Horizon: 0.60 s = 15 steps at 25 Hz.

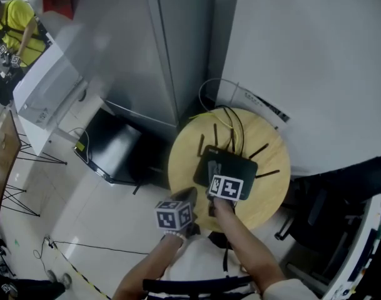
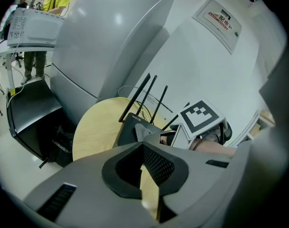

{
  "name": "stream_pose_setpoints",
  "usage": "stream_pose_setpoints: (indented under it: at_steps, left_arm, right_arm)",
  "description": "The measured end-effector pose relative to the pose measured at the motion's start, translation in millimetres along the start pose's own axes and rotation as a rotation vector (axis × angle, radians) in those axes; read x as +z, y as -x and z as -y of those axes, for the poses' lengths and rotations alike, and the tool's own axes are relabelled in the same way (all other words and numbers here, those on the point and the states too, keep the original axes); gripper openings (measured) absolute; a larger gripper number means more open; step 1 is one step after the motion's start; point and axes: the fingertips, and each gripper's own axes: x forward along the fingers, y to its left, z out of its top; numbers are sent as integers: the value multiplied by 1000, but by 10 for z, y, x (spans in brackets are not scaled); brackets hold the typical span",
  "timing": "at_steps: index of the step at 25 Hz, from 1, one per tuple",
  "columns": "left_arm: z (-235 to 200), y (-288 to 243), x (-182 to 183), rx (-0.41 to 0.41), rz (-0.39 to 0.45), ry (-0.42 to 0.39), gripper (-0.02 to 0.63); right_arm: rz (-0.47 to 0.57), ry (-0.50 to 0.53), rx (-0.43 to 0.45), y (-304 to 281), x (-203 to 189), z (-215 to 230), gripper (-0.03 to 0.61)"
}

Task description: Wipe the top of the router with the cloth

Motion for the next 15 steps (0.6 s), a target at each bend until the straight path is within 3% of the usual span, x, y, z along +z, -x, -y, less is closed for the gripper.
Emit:
stream_pose_setpoints:
  at_steps: [9, 15]
  left_arm:
    - [-216, 185, 35, -6, 16, 23, -2]
    - [-337, 289, 71, -16, 33, 26, -2]
  right_arm:
    - [-38, 41, 49, -191, -92, -474, 44]
    - [-2, 62, 125, -67, -112, -668, 44]
